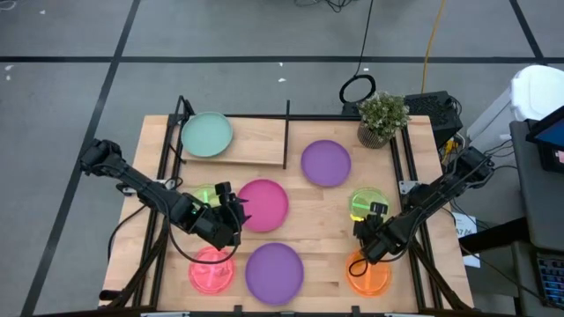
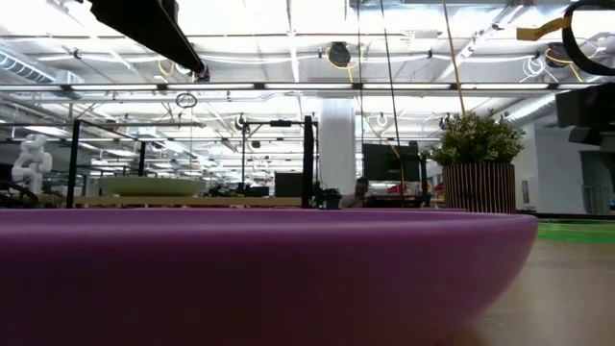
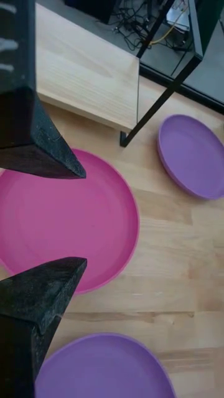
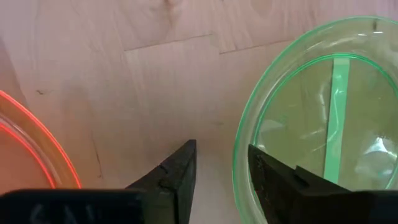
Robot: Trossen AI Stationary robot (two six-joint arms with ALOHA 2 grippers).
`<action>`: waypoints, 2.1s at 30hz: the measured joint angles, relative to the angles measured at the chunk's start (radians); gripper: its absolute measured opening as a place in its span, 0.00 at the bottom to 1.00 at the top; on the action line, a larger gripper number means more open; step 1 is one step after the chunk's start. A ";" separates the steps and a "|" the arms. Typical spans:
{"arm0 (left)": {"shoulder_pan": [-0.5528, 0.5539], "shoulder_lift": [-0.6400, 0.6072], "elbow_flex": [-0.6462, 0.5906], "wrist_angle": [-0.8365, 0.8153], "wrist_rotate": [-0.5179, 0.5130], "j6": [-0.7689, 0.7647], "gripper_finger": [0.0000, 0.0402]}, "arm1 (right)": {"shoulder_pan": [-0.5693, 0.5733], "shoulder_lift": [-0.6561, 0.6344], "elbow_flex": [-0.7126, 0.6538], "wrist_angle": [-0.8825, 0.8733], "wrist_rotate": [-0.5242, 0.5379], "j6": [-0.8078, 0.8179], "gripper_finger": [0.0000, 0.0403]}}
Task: Place and stack plates onto a shelf
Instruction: Put the right green transparent plate on the shelf
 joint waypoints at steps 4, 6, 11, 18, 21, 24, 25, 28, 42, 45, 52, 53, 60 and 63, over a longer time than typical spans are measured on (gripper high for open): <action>0.000 0.000 0.000 0.000 0.001 0.000 0.56 | 0.000 0.000 0.000 0.001 -0.001 -0.004 0.26; 0.000 0.000 0.000 0.000 0.001 -0.001 0.56 | 0.000 0.001 -0.001 0.000 -0.001 -0.006 0.22; 0.000 0.000 0.000 0.000 0.002 -0.002 0.56 | 0.000 0.002 -0.003 -0.007 0.000 -0.008 0.14; -0.003 0.000 0.000 0.000 0.003 -0.002 0.56 | 0.000 0.003 -0.004 -0.015 0.002 -0.003 0.01; -0.009 0.000 0.000 0.000 0.003 -0.002 0.56 | 0.000 0.004 -0.006 -0.018 0.002 0.007 0.01; -0.015 0.000 0.000 0.000 0.003 -0.002 0.56 | 0.000 0.004 -0.006 -0.016 0.002 0.023 0.00; -0.017 0.000 0.000 -0.001 0.003 -0.002 0.56 | 0.000 0.004 -0.004 -0.017 0.002 0.025 0.00; -0.019 0.000 0.000 -0.008 0.003 -0.002 0.56 | -0.001 0.004 0.012 -0.023 0.002 0.024 0.00; -0.020 0.000 -0.001 -0.014 0.003 -0.015 0.56 | -0.063 0.003 0.204 -0.102 0.139 -0.161 0.00; -0.020 0.000 -0.001 -0.014 0.003 -0.033 0.56 | -0.089 0.003 0.252 -0.102 0.174 -0.247 0.00; -0.026 0.000 -0.001 -0.015 0.002 -0.060 0.56 | -0.162 0.003 0.358 -0.101 0.242 -0.467 0.00; -0.029 0.000 -0.001 -0.016 0.002 -0.060 0.56 | -0.173 0.003 0.372 -0.096 0.251 -0.503 0.00; -0.043 0.000 -0.001 -0.016 0.002 -0.061 0.56 | -0.246 0.003 0.442 0.023 0.292 -0.792 0.00; -0.043 0.000 -0.001 -0.016 0.002 -0.063 0.56 | -0.278 0.003 0.448 0.123 0.291 -0.932 0.00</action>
